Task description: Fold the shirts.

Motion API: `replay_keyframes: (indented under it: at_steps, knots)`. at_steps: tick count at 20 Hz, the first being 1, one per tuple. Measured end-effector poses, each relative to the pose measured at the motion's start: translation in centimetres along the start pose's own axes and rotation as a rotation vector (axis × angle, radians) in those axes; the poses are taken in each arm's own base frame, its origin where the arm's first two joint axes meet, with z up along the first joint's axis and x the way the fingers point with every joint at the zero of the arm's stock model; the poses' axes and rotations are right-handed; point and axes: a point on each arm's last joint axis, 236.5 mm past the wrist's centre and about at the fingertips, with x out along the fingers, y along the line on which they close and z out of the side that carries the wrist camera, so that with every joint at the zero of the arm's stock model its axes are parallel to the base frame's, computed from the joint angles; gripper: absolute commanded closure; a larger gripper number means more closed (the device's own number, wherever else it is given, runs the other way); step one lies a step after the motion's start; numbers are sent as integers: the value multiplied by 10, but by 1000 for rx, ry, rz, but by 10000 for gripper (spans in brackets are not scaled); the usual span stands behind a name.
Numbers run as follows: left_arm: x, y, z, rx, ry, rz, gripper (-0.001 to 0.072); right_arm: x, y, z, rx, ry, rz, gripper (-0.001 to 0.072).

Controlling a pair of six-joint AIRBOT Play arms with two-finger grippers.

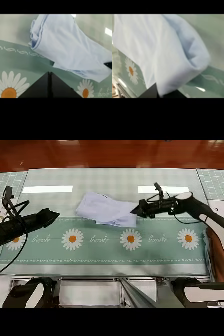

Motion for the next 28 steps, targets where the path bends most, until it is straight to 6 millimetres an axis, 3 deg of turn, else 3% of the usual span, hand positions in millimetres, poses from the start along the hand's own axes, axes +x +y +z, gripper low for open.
replay_keyframes:
  at_steps: [3, 6, 9, 12, 16, 21, 24, 28]
  knots:
    - [0, 0, 1, 0, -3, 0, 686, -14, 43, 24, -159, 5, -47, 684]
    - [0, 0, 1, 0, -5, 0, 686, -47, 85, 54, -298, -35, -120, 684]
    - [0, 0, 2, -1, -7, -1, 686, -104, 117, 87, -381, -128, -219, 684]
    - [0, -2, 2, -6, -8, -9, 686, -178, 129, 108, -376, -233, -293, 684]
    - [-4, -9, 8, 29, -23, -21, 686, -280, 109, 114, -271, -378, -381, 684]
    - [-16, -27, 32, 89, -86, -43, 686, -404, 63, 95, -72, -577, -439, 684]
    - [-25, -38, 52, 126, -147, -54, 686, -464, 34, 74, 49, -682, -443, 684]
    - [-35, -47, 75, 152, -231, -58, 686, -515, -3, 36, 193, -749, -475, 684]
